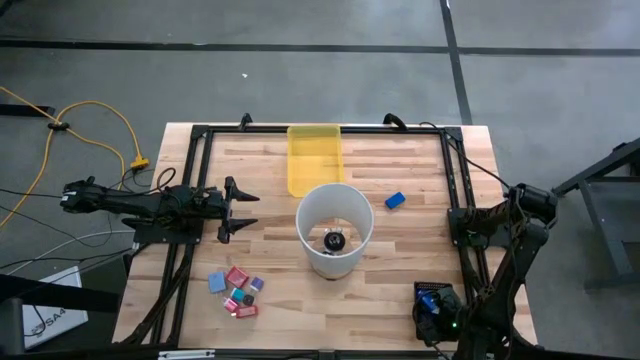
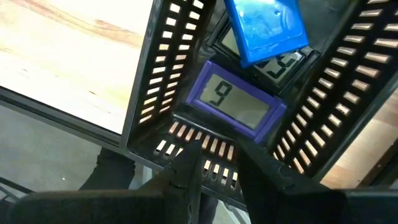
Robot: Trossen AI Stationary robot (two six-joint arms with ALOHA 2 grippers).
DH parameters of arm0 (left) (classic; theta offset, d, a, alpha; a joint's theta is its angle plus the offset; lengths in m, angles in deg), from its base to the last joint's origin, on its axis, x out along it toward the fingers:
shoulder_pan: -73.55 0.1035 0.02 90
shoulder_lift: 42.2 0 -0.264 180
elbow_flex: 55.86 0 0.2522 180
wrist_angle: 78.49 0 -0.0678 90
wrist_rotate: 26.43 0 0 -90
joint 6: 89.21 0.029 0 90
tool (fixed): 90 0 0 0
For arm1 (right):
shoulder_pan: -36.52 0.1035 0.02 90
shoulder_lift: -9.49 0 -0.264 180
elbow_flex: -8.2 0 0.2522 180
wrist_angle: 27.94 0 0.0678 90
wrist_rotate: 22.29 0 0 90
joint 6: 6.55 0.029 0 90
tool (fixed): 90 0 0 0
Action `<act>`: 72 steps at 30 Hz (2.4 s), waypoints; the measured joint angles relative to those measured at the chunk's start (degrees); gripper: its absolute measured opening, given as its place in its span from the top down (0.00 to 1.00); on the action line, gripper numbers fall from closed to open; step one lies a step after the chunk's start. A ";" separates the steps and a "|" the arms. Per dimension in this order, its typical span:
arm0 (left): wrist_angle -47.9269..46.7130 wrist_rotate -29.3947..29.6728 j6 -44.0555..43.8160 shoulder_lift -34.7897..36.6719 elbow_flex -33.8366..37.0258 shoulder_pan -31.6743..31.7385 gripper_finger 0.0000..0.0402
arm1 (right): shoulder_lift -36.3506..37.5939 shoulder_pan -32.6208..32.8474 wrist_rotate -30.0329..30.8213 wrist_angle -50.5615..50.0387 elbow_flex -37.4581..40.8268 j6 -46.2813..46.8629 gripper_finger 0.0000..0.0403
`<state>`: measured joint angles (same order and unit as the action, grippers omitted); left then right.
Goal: Pick & Place Office items
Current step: Put the blue timer into the black bin
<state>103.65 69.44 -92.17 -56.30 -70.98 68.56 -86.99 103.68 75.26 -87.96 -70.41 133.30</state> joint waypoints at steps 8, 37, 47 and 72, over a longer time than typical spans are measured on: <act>0.00 0.00 0.00 0.00 0.00 0.00 0.27 | 0.01 0.00 3.05 -0.27 -0.02 0.06 0.79; 0.00 -0.01 -0.01 0.01 0.00 0.00 0.27 | 9.06 -11.57 0.59 -20.20 0.00 -10.17 0.79; 0.02 0.00 0.00 0.00 0.00 0.00 0.27 | 9.34 -24.60 -2.69 -23.83 0.00 -24.42 0.79; 0.00 0.00 -0.02 0.00 0.00 0.00 0.27 | 14.49 -56.80 0.01 -30.38 -0.02 -55.33 0.79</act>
<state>103.65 69.44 -92.19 -56.31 -70.99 68.56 -72.50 46.88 75.27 -118.34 -70.42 77.98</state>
